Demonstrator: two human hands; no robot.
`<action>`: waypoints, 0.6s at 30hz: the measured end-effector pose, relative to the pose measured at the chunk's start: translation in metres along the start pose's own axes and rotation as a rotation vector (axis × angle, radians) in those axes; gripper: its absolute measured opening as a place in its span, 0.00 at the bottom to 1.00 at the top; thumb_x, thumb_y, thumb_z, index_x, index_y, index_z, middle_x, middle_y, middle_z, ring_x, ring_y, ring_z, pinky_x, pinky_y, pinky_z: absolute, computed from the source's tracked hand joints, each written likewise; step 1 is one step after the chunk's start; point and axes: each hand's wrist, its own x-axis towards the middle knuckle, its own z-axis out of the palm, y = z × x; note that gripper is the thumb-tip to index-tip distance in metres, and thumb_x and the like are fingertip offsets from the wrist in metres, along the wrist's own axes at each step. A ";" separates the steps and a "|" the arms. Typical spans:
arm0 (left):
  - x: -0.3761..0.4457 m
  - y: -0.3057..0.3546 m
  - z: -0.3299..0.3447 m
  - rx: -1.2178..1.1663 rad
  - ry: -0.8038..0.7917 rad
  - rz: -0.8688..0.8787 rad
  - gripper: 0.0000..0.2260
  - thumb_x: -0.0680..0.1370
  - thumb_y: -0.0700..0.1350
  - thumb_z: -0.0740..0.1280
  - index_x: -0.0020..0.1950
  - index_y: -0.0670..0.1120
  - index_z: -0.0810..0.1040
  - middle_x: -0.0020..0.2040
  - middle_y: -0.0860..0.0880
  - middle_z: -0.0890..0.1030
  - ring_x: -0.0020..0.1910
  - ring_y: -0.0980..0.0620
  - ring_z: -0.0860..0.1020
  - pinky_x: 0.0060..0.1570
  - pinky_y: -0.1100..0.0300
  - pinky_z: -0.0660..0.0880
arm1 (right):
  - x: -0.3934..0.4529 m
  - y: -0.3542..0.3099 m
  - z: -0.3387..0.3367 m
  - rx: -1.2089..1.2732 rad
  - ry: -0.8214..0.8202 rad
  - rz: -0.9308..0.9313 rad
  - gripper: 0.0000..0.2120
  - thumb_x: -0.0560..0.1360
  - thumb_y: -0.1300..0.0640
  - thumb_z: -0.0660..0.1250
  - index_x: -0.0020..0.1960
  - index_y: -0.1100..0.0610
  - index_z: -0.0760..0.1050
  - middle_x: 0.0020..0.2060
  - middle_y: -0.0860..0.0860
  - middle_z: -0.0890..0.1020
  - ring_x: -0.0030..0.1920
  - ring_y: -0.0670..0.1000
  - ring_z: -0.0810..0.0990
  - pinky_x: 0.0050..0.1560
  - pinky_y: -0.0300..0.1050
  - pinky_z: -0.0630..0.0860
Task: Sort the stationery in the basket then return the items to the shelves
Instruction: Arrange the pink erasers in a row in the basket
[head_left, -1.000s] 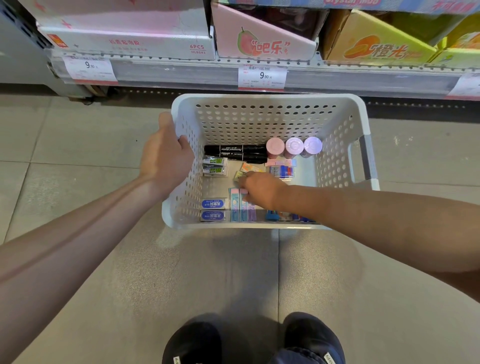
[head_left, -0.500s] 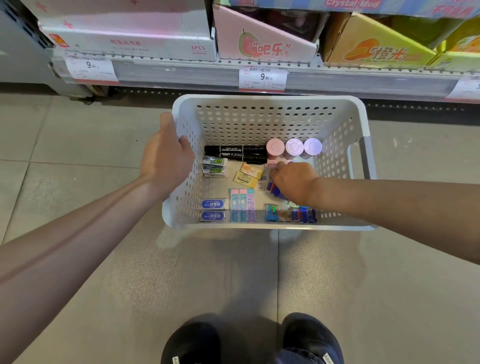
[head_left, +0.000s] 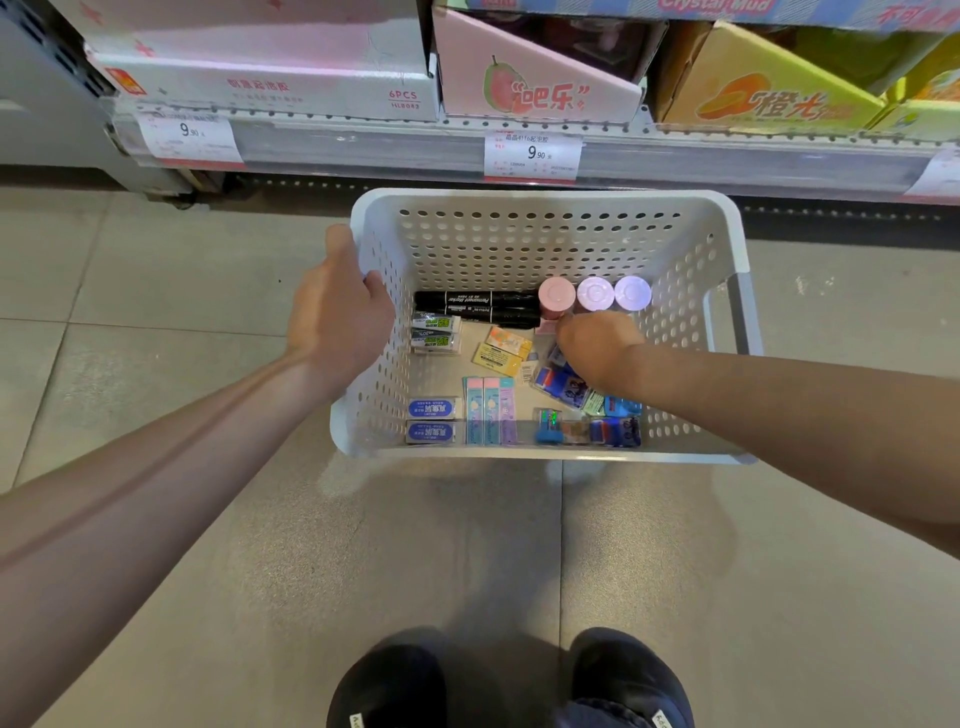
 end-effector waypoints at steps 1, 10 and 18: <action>0.000 0.000 0.000 -0.002 0.002 0.002 0.08 0.81 0.39 0.55 0.59 0.39 0.62 0.32 0.45 0.70 0.28 0.43 0.73 0.26 0.45 0.73 | 0.002 0.000 0.000 0.002 0.012 0.009 0.15 0.78 0.65 0.58 0.65 0.61 0.69 0.59 0.54 0.77 0.59 0.54 0.78 0.42 0.42 0.73; 0.001 -0.002 0.002 -0.012 0.009 0.002 0.08 0.81 0.39 0.55 0.59 0.39 0.63 0.31 0.47 0.68 0.26 0.47 0.69 0.26 0.54 0.67 | 0.010 0.002 -0.001 0.041 0.015 0.050 0.14 0.77 0.67 0.60 0.61 0.60 0.72 0.57 0.54 0.79 0.57 0.54 0.79 0.47 0.43 0.76; 0.001 -0.001 0.001 0.005 0.008 0.006 0.09 0.81 0.39 0.55 0.60 0.36 0.62 0.30 0.47 0.67 0.26 0.46 0.70 0.28 0.51 0.70 | 0.008 0.002 -0.003 0.085 -0.030 0.097 0.15 0.77 0.67 0.60 0.63 0.61 0.70 0.59 0.54 0.78 0.59 0.54 0.78 0.49 0.43 0.76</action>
